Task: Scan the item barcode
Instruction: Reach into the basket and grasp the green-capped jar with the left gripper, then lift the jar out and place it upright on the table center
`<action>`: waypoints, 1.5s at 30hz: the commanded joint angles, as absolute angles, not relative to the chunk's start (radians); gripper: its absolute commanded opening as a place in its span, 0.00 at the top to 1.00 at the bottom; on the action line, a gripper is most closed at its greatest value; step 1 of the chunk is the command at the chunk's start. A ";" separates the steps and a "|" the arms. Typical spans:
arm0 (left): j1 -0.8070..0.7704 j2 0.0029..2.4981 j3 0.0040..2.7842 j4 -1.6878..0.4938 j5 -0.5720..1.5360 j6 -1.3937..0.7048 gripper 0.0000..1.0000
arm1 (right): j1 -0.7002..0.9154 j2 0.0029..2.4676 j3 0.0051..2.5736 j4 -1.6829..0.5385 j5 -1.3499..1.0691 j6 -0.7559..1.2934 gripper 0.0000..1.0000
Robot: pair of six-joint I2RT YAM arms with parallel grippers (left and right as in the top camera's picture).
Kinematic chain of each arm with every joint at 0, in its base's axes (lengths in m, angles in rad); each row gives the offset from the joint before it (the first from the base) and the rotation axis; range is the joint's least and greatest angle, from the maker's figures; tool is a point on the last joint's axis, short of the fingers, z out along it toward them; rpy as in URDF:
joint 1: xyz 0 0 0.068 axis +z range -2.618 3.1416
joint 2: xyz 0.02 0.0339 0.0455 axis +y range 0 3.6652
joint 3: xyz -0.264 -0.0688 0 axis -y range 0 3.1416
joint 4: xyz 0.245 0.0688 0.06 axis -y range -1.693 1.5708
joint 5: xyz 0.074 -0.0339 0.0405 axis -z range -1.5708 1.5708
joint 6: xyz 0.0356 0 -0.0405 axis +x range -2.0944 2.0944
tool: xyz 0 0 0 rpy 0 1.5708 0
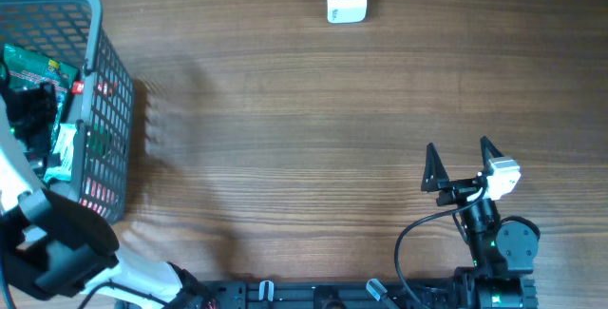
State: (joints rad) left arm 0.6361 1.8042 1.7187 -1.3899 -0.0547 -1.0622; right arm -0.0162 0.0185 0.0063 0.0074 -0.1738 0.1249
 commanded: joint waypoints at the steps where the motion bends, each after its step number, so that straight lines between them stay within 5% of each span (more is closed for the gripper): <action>1: 0.636 1.845 1.650 -1.386 -0.029 -1.193 0.00 | -0.011 0.016 0.005 0.010 -0.153 0.105 0.00; 13: 0.572 1.846 1.423 -1.098 0.012 -1.217 0.00 | -0.011 0.016 0.005 0.010 -0.153 0.105 0.00; 32: 0.516 1.846 1.316 -0.928 0.010 -1.217 0.00 | -0.011 0.016 0.005 0.010 -0.153 0.105 0.00; 36: 0.514 1.846 1.286 -0.915 -0.003 -1.211 0.20 | -0.011 0.016 0.005 0.010 -0.153 0.105 0.00; 45: 0.514 1.831 1.298 -0.968 -0.068 -1.203 0.47 | -0.011 0.016 0.005 0.010 -0.153 0.105 0.00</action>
State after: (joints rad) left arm 0.5228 1.8389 1.3041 -0.9390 -0.0399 -1.2022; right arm -0.0162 0.0185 0.0063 0.0074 -0.1738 0.1249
